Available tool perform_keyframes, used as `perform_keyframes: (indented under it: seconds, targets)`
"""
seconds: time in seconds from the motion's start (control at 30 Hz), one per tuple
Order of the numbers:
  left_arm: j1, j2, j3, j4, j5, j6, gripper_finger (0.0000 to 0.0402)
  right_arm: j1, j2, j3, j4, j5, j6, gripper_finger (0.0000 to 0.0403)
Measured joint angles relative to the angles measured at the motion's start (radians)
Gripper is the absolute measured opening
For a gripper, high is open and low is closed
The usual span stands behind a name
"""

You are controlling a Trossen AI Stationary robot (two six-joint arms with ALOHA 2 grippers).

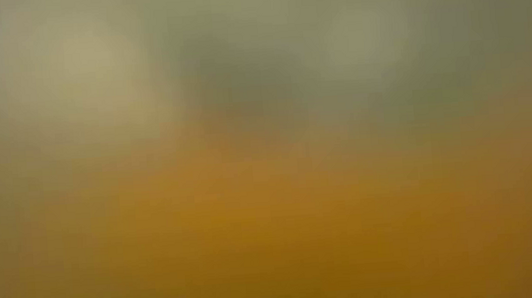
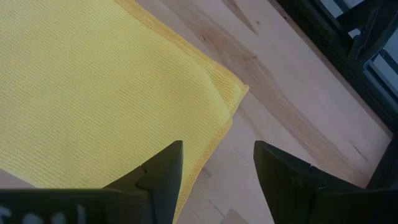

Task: Fold microfiber towels
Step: Fold the yellow microfiber cloth

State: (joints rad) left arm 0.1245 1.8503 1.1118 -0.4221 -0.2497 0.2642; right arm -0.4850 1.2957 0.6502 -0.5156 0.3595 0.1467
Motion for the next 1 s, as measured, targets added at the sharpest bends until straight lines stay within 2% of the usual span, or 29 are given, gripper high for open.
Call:
perform_keyframes:
  seconds: [0.23,0.47,0.6,0.73,0.93,1.0]
  targets:
    - [0.002,0.002,0.0,0.023,-0.001,-0.025,0.0137,0.0,0.0,0.0,0.0,0.0,0.0,0.0221]
    - [-0.002,0.079,0.012,0.035,-0.013,-0.062,0.0137,0.001,0.0,0.0,0.0,0.0,0.0,0.0221]
    - [-0.004,0.07,0.033,0.008,-0.029,-0.09,0.0131,0.011,0.0,0.0,-0.006,0.0,0.001,0.0221]
    - [-0.003,0.053,0.068,-0.043,-0.046,-0.08,0.0098,0.021,0.0,0.0,-0.008,0.0,-0.012,0.0221]
    - [0.0,0.041,0.154,-0.145,-0.052,-0.067,0.0013,0.02,-0.001,0.0,-0.01,0.003,-0.016,0.0221]
    - [0.0,0.041,0.19,-0.165,-0.052,-0.07,0.0007,0.02,-0.016,0.0,-0.023,0.004,-0.016,0.0221]
